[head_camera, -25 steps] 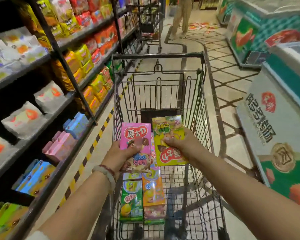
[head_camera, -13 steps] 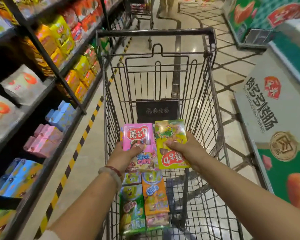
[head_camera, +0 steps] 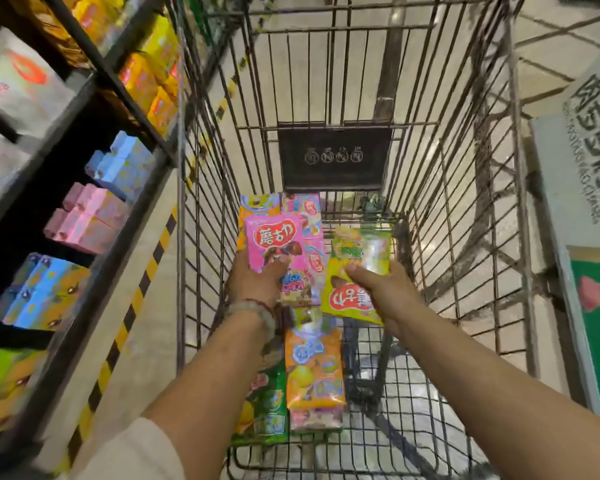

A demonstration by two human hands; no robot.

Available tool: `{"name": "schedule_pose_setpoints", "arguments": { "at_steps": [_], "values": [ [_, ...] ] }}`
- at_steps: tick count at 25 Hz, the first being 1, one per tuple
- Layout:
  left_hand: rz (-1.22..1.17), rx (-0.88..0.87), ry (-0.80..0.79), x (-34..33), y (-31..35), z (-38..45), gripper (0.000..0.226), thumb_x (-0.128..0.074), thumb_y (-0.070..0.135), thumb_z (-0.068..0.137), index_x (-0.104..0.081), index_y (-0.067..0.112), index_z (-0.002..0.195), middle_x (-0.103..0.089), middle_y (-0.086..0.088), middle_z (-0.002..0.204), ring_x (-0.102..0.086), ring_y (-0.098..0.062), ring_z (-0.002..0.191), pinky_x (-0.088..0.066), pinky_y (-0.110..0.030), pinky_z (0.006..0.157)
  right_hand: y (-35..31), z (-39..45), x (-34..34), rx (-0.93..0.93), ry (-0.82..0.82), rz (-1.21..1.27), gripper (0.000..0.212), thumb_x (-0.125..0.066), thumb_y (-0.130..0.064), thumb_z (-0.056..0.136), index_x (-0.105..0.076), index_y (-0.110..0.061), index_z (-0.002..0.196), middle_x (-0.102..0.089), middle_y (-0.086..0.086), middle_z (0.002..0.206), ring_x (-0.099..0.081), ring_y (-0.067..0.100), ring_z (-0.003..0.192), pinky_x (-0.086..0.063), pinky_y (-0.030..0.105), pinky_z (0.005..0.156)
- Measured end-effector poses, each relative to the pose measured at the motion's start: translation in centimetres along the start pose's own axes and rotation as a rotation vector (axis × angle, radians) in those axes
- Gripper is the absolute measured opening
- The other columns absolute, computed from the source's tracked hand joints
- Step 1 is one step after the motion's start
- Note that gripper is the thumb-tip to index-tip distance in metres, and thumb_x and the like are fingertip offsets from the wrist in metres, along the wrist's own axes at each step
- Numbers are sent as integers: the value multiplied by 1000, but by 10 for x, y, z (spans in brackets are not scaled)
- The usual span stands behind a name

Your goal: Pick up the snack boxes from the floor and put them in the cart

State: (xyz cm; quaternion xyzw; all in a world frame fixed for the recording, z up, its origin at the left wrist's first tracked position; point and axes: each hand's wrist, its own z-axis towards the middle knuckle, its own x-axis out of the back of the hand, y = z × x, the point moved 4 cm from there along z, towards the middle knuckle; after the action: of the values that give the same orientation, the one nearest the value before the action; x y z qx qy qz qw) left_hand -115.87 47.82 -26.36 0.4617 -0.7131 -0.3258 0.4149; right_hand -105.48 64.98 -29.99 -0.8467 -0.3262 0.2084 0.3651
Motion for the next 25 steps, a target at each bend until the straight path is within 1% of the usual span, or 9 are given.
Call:
{"name": "schedule_pose_setpoints", "arguments": {
  "at_steps": [3,5,8,10,14,17,20,23,25],
  "values": [
    [72,55,71,2,-22,15,72,-68,21,84,-28,2,141,-49,-14,132,-51,-23,113,-37,-20,78,18,26,-5,-16,19,41,31,-70,-3,80,-60,-1,109,-72,15,88,-70,27,70,-59,44,69],
    [136,38,106,6,-38,25,53,-69,18,83,-45,3,128,-59,-11,115,-53,-15,94,-34,-17,67,26,40,-17,-30,-8,25,20,-64,-4,85,-63,-2,105,-71,10,80,-69,24,65,-58,39,67],
    [248,-19,115,9,-60,37,39,-65,21,84,-57,8,119,-64,-9,111,-59,-18,93,-35,-17,66,37,60,-31,-21,-34,-56,13,-59,-6,87,-65,-11,98,-71,13,91,-68,30,78,-56,49,82],
    [279,-55,151,10,-68,43,48,-65,26,84,-52,11,128,-60,-9,123,-57,-22,106,-40,-20,78,39,72,-38,12,-45,-104,28,-64,-11,85,-57,-11,113,-70,15,101,-70,32,86,-56,52,82],
    [389,-154,238,6,-66,40,65,-66,26,84,-38,10,140,-45,-12,141,-42,-27,129,-32,-26,100,40,87,-44,97,-17,-200,44,-63,-20,89,-44,-18,128,-66,9,107,-68,21,81,-59,34,72],
    [678,-368,370,3,-58,29,48,-63,24,80,-57,11,126,-52,-14,133,-48,-34,120,-39,-37,99,41,92,-41,203,121,-421,51,-65,-38,83,-48,-21,129,-56,8,122,-60,27,107,-50,43,93],
    [838,-342,237,-6,-60,23,53,-38,40,74,-67,16,111,-60,-6,126,-50,-32,116,-37,-41,100,34,81,-40,377,250,-585,49,-63,-29,85,-48,-14,129,-45,12,131,-42,26,123,-31,19,97],
    [853,-346,169,-15,-67,21,62,-31,44,77,-61,15,123,-49,-7,140,-39,-32,132,-28,-47,108,29,61,-49,589,327,-752,47,-59,-25,84,-51,-7,127,-50,17,124,-41,31,119,-31,30,94],
    [849,-409,180,-23,-68,22,60,-33,40,79,-61,10,123,-49,-13,139,-40,-38,131,-29,-52,107,30,58,-58,629,254,-801,55,-50,-32,76,-55,-7,125,-51,17,123,-44,32,117,-34,35,97]
  ]
}}
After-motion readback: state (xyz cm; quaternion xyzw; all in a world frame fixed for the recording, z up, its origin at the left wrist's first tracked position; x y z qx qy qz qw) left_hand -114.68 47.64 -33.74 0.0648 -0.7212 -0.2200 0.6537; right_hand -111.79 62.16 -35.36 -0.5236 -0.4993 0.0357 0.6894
